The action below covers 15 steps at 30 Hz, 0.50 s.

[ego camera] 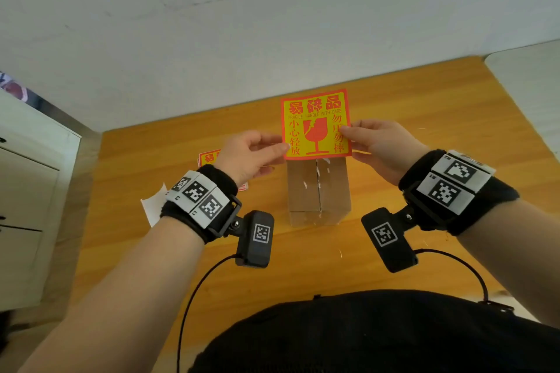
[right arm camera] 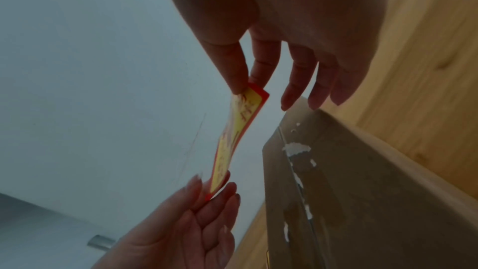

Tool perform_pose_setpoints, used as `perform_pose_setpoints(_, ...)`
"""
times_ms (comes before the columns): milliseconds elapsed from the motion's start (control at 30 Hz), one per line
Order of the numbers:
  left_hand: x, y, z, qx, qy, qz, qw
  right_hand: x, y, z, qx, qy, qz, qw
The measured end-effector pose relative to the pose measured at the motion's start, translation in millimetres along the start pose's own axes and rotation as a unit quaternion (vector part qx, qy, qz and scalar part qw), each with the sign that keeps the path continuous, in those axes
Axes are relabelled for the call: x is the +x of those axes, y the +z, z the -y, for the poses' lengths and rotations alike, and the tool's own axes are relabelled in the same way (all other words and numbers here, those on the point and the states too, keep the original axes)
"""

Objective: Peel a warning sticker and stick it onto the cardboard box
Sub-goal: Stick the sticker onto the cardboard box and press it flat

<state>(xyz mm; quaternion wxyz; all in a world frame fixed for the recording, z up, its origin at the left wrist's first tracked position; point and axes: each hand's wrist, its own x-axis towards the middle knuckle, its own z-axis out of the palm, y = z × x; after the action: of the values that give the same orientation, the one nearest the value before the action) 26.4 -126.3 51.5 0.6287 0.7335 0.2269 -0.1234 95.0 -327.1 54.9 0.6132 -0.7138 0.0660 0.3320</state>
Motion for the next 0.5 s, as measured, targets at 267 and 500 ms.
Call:
perform_pose_setpoints(267,0,4,15,0.047,0.047,-0.036,0.997,-4,3,-5,-0.029,-0.011,-0.008,0.999)
perform_pose_setpoints(500,-4,8,21,0.076,0.067,-0.058,0.993,-12,1,-16,-0.077,-0.031,-0.037,0.996)
